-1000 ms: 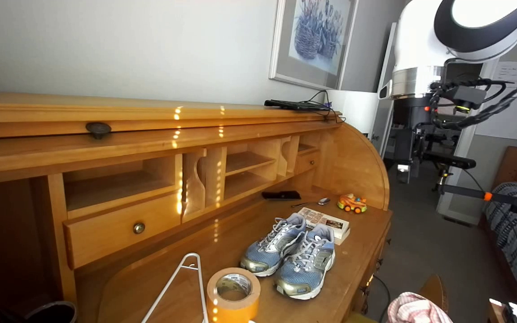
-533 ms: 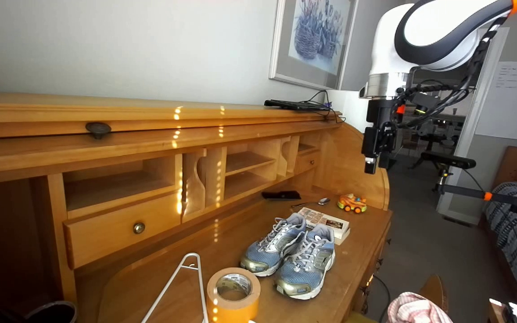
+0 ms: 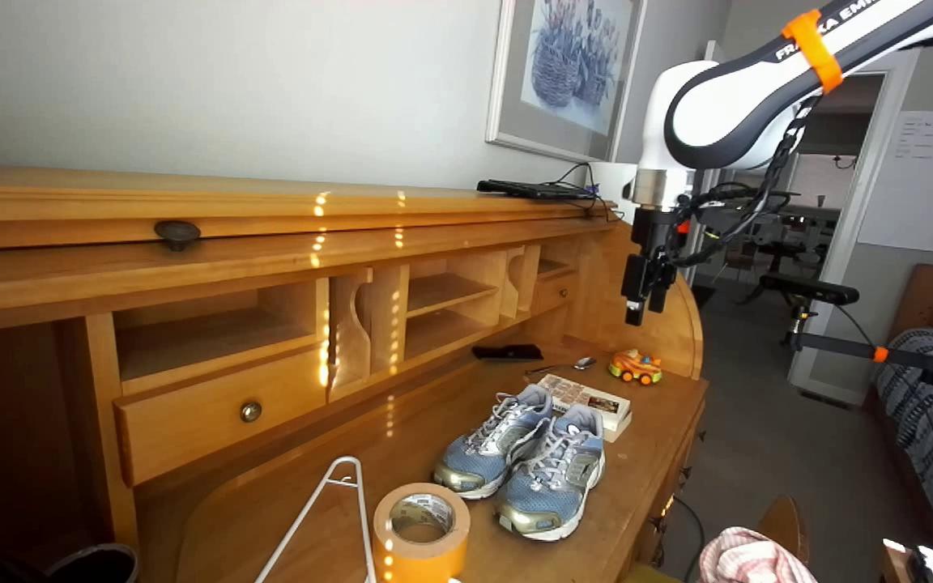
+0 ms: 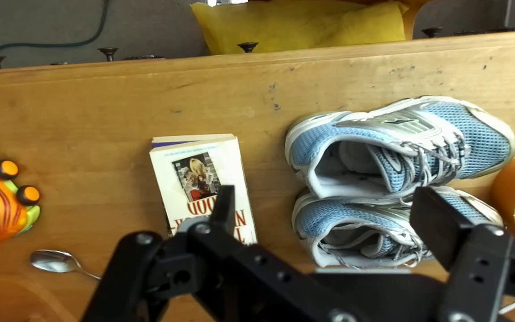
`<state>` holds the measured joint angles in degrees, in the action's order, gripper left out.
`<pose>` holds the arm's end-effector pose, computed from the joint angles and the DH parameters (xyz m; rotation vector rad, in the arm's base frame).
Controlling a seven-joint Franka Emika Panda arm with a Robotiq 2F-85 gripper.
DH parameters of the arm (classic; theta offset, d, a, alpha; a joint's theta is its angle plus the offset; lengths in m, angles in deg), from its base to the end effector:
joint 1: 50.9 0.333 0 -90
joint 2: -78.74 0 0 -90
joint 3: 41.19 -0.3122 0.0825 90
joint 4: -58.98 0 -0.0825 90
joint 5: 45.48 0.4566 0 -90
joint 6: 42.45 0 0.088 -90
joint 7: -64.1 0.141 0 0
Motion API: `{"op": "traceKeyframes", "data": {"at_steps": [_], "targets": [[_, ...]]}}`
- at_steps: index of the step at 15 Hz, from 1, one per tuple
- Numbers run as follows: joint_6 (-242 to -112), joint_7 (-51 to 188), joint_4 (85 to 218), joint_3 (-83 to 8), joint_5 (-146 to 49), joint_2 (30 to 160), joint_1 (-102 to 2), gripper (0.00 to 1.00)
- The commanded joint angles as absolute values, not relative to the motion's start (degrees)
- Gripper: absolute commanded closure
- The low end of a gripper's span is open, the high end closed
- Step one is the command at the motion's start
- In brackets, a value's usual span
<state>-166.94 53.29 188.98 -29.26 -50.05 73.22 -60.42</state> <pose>0.5226 -0.2102 0.3191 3.0904 -0.2159 -0.0218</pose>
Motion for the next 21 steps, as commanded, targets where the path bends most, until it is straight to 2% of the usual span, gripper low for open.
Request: {"op": "traceKeyframes", "data": {"at_steps": [1,14,21], "targets": [[-169.2,49.3,186.87,-28.77,-48.43,77.86,-61.09,0.0],[-176.99,41.84,184.87,-29.93,-46.55,88.73,-62.87,0.0],[-176.12,42.63,184.83,-30.13,-47.3,88.27,-63.23,0.0]]}}
